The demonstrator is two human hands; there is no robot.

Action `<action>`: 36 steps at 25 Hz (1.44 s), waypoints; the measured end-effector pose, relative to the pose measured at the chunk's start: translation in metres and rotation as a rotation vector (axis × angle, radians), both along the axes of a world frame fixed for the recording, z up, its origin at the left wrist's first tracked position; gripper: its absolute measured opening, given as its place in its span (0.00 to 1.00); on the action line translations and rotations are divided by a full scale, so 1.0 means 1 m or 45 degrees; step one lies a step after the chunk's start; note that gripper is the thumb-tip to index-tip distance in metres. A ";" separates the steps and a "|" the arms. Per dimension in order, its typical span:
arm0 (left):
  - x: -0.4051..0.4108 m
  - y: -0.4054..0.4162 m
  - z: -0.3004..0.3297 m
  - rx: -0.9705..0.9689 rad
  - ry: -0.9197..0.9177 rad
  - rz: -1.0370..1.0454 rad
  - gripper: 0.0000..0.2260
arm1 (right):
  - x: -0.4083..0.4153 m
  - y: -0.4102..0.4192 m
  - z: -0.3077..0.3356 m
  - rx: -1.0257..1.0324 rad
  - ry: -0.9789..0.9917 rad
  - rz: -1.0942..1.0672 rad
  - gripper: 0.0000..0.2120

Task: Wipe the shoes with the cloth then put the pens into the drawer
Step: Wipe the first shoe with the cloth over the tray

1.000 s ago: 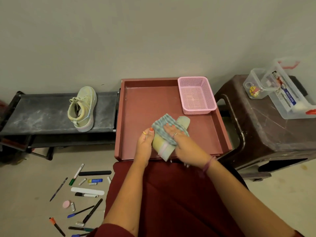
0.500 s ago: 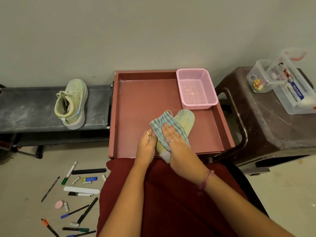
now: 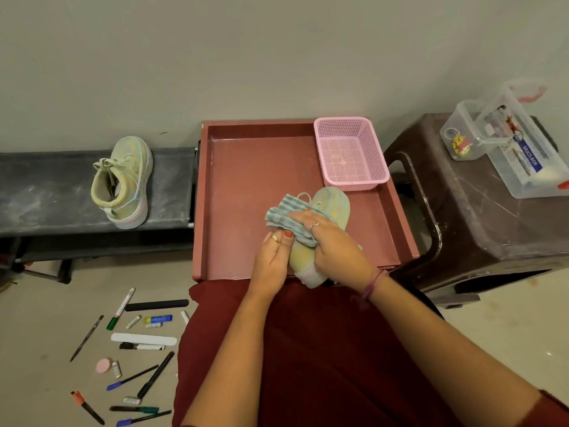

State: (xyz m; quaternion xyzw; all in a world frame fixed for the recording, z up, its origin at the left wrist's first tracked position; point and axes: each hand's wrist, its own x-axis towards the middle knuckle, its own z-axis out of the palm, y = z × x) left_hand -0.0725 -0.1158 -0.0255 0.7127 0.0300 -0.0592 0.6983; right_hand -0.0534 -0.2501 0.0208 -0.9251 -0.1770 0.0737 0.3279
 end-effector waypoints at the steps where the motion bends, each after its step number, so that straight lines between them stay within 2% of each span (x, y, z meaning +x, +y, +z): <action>1: 0.000 -0.001 -0.001 0.022 0.003 -0.030 0.12 | 0.016 -0.013 -0.006 -0.073 0.035 -0.006 0.29; 3: -0.001 -0.003 -0.002 -0.001 0.049 -0.033 0.15 | 0.033 -0.023 -0.005 -0.127 0.134 -0.003 0.30; 6: -0.002 0.000 0.007 -0.197 0.130 0.019 0.11 | 0.008 -0.001 -0.003 -0.085 0.037 0.087 0.27; 8: -0.002 0.004 0.011 -0.239 0.171 -0.068 0.11 | -0.011 0.001 -0.003 -0.036 -0.024 0.150 0.26; 10: -0.004 0.004 0.010 -0.203 0.171 -0.235 0.07 | 0.004 -0.013 0.006 -0.020 0.046 0.122 0.27; 12: -0.006 0.003 0.008 -0.222 0.208 -0.316 0.15 | 0.029 -0.029 0.017 -0.034 0.295 0.095 0.31; 14: -0.006 0.003 0.006 -0.242 0.241 -0.294 0.21 | 0.032 -0.025 0.022 -0.034 0.377 0.091 0.31; 16: -0.005 0.005 0.005 -0.249 0.258 -0.268 0.18 | 0.008 -0.010 0.018 -0.100 0.207 0.123 0.30; 19: -0.002 0.009 0.008 -0.124 0.159 -0.226 0.15 | -0.036 -0.002 0.001 -0.347 -0.289 0.220 0.30; 20: -0.002 0.010 0.008 -0.097 0.133 -0.225 0.16 | -0.040 -0.007 -0.005 -0.403 -0.377 0.284 0.29; 22: -0.001 0.009 0.009 -0.121 0.160 -0.234 0.15 | -0.022 -0.021 -0.008 -0.374 -0.336 0.337 0.30; 24: 0.000 0.005 0.012 -0.161 0.210 -0.269 0.13 | 0.008 -0.033 -0.004 -0.279 -0.052 0.245 0.31; 26: -0.001 0.004 0.013 -0.161 0.188 -0.290 0.14 | 0.026 -0.034 0.001 -0.259 0.081 0.225 0.30; 27: 0.000 0.004 0.013 -0.181 0.193 -0.283 0.15 | 0.022 -0.030 0.003 -0.256 0.053 0.224 0.29; 30: 0.000 0.009 0.014 -0.148 0.141 -0.216 0.17 | -0.019 -0.012 -0.005 -0.445 -0.442 0.338 0.27; 31: 0.000 0.010 0.013 -0.103 0.117 -0.208 0.18 | -0.029 -0.012 -0.008 -0.501 -0.507 0.392 0.27; 32: -0.001 0.011 0.013 -0.075 0.101 -0.211 0.17 | -0.031 -0.015 -0.011 -0.508 -0.497 0.455 0.27; 34: -0.001 0.011 0.012 -0.096 0.108 -0.235 0.14 | -0.011 -0.033 -0.013 -0.348 -0.351 0.535 0.27; 36: -0.001 0.010 0.008 -0.170 0.170 -0.268 0.15 | 0.019 -0.055 -0.012 -0.306 -0.128 0.441 0.29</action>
